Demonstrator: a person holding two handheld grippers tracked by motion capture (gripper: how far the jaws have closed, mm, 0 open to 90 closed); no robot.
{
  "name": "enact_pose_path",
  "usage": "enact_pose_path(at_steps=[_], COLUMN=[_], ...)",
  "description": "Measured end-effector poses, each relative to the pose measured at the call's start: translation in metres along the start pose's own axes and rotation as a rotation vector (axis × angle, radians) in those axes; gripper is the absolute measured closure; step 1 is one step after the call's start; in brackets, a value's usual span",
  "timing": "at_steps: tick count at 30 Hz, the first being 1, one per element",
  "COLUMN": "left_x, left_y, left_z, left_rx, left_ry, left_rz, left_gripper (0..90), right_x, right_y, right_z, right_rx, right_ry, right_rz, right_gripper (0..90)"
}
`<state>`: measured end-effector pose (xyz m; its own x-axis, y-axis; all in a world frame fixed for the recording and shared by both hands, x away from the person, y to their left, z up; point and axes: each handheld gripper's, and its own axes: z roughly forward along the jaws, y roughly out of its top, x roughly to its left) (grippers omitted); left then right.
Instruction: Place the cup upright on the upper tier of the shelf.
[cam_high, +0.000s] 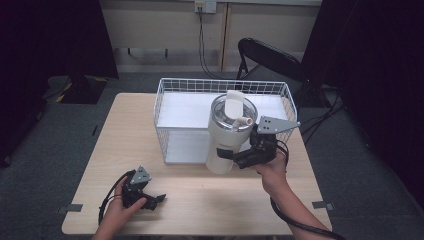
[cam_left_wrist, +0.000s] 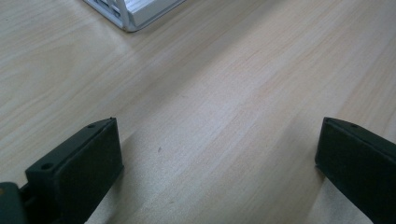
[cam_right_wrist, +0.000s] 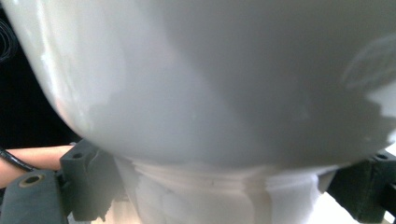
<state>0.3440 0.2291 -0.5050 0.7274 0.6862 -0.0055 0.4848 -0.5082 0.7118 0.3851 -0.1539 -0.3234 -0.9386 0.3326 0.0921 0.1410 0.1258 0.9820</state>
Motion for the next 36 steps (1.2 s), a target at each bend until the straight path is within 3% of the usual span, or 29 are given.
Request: enact_pose_path(at_steps=[36], left_x=[0.0], left_y=[0.0], left_z=[0.0], left_rx=[0.0], left_ry=[0.0], left_rz=[0.0], left_gripper=[0.0], right_x=[-0.004], right_y=[0.028], right_z=[-0.001], right_rx=[-0.011], right_ry=[-0.013], right_rz=[0.013], right_gripper=[10.5])
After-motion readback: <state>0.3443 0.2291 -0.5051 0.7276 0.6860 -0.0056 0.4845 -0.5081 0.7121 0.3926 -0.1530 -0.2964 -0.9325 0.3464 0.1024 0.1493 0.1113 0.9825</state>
